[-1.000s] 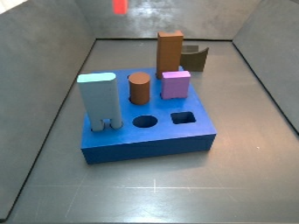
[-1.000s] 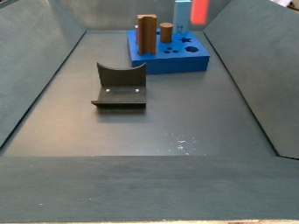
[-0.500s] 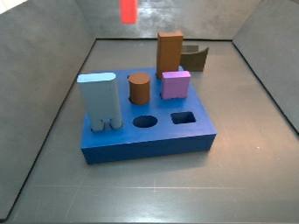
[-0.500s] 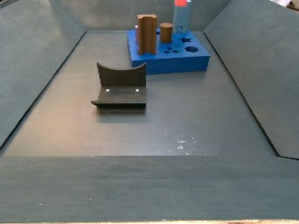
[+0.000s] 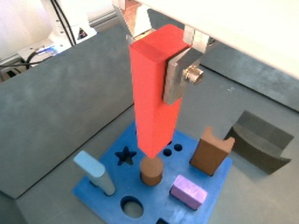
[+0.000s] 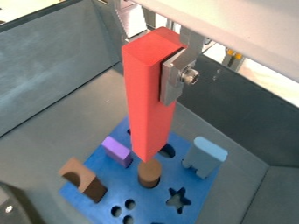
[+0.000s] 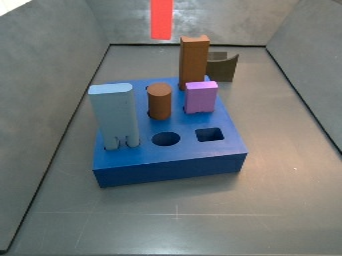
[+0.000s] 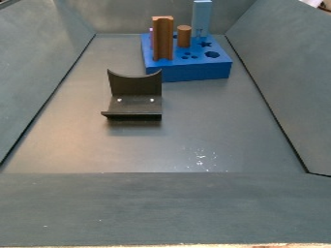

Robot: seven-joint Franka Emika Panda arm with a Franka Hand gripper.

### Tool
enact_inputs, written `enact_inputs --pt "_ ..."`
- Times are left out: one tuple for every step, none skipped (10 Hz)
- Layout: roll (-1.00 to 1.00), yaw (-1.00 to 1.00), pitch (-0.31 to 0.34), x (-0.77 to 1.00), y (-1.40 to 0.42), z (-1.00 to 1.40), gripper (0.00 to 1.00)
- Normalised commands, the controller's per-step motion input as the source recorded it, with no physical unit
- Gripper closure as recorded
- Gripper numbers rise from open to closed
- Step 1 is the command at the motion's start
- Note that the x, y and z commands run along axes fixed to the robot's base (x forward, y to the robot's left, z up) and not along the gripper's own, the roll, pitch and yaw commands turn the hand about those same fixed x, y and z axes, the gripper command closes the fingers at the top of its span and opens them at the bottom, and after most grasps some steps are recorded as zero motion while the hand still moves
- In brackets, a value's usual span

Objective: Pick up the rectangle object. Move up. Move to above the board. Insert the rectangle object.
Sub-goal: Insert the rectangle object.

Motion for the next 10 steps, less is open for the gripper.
enact_inputs --pt "0.0 0.0 0.0 0.07 -0.02 -0.01 1.0" --pt "-0.01 -0.19 -0.049 0.29 -0.07 -0.1 1.0" --pt "0.0 -0.45 -0.054 0.6 -0.13 -0.24 1.0" --pt "0.0 -0.42 -0.059 0.65 -0.1 -0.27 1.0" --pt "0.0 -0.41 -0.054 0.67 -0.09 -0.28 1.0" --pt "0.0 -0.4 -0.034 0.68 -0.09 -0.27 1.0" --pt "0.0 -0.41 0.0 0.67 -0.09 -0.2 1.0" --pt "0.0 -0.48 0.0 0.54 -0.09 -0.08 1.0" --pt "0.0 -0.61 0.0 0.45 -0.06 -0.04 1.0" --pt "0.0 -0.74 0.0 0.32 -0.04 -0.03 1.0"
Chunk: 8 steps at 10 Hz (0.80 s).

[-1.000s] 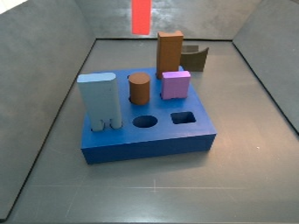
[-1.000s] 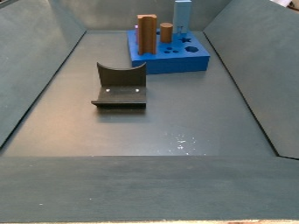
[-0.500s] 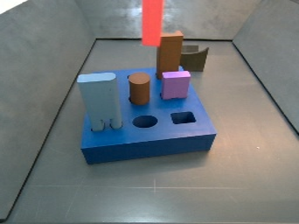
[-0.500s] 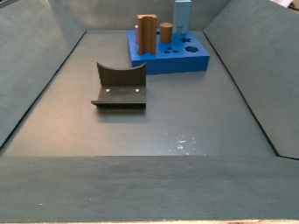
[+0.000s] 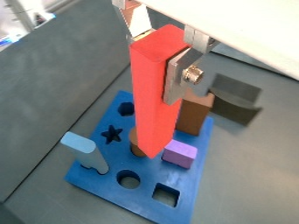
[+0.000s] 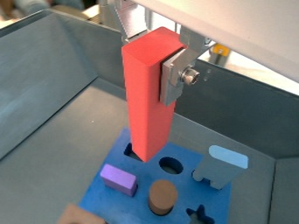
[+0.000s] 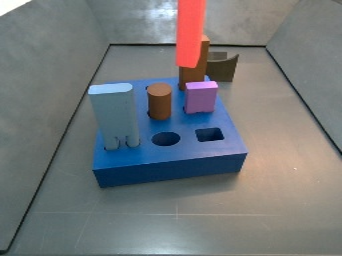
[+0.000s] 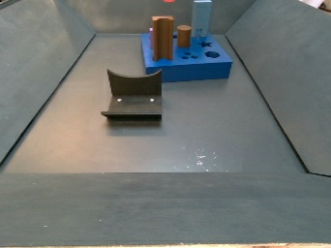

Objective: Pick up the rectangle object. Move up. Move to above the board. Insert the rectangle object.
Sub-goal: Insert the rectangle object.

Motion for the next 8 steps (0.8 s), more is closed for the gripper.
enact_inputs --pt "0.0 -0.83 0.0 0.22 -0.03 -0.03 1.0" --pt "0.0 -0.84 -0.001 0.21 -0.02 -0.08 1.0" --pt "0.0 -0.83 -0.006 0.22 0.0 -0.15 1.0" --pt "0.0 -0.83 -0.009 0.23 0.0 -0.19 1.0" --pt "0.01 -0.87 -0.016 0.19 0.0 -0.22 1.0" --pt "0.02 -0.91 -0.026 0.14 0.0 -0.24 1.0" --pt "0.04 -0.94 -0.043 0.11 0.0 -0.31 1.0" --pt "0.04 -0.97 -0.061 0.07 0.0 -0.33 1.0"
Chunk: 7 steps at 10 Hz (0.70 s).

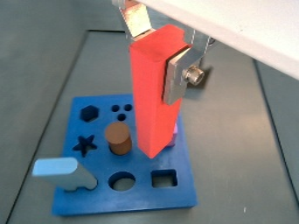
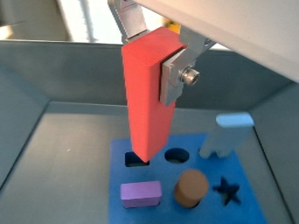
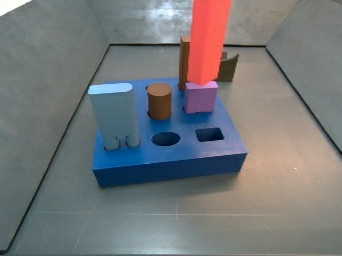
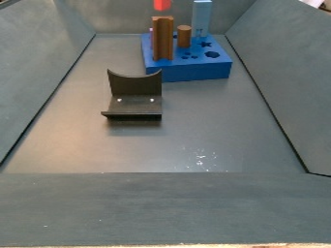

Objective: Pick up the rectangle object. Move up. Move to above the board. Insert the rectangle object.
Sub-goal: Insert the rectangle object.

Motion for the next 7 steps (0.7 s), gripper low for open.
enact_inputs --pt "0.02 -1.0 -0.083 0.03 0.0 -0.33 1.0" --pt "0.01 -1.0 -0.084 0.01 0.0 -0.29 1.0" --pt "0.01 -1.0 -0.067 0.05 0.0 -0.27 1.0" --pt "0.01 -0.97 -0.04 0.08 0.0 -0.26 1.0" --pt "0.01 -0.92 -0.013 0.09 -0.08 -0.36 1.0" --pt "0.03 -1.0 -0.009 0.0 -0.03 -0.47 1.0" --pt "0.0 -1.0 -0.017 0.0 0.0 -0.49 1.0"
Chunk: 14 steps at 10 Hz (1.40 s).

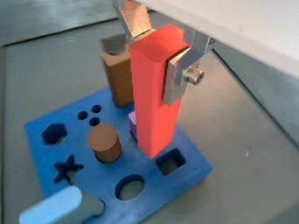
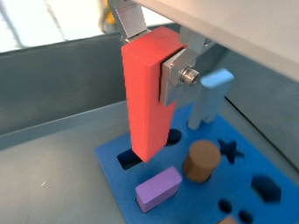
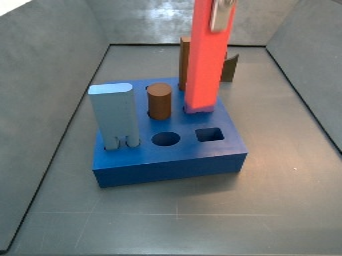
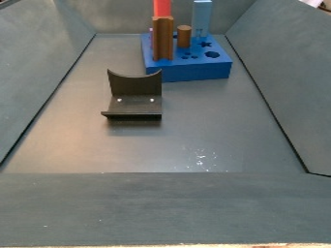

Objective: Pick up the rectangle object. Move up. Move to above the board. Insert the rectangle object.
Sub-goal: Insert the rectangle object.

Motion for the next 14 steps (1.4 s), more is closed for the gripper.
enact_inputs --pt "0.0 -1.0 -0.029 0.0 0.0 -0.45 1.0" --pt "-0.01 -1.0 -0.051 0.04 0.0 -0.32 1.0" --pt "0.0 -0.59 0.0 0.34 -0.26 -0.05 1.0" --pt "0.16 0.0 0.099 0.15 -0.16 -0.01 1.0" --pt "0.23 0.38 0.147 0.42 -0.29 -0.18 1.0" --pt "0.28 0.33 0.18 0.45 -0.26 -0.18 1.0" --pt "0.34 0.17 0.227 0.38 -0.18 -0.14 1.0" --pt "0.21 0.0 0.156 0.25 -0.14 -0.07 1.0" --pt "0.08 -0.17 0.067 0.16 -0.06 -0.05 1.0" --pt "0.06 -0.22 0.017 0.11 -0.07 -0.14 1.0" --pt "0.0 -0.46 -0.003 0.18 -0.18 -0.23 1.0" --pt "0.0 -0.67 0.0 0.13 -0.12 -0.15 1.0" --pt "0.0 -0.44 0.0 0.07 0.0 -0.04 1.0" --pt "0.02 -0.03 0.004 0.0 0.0 -0.05 1.0"
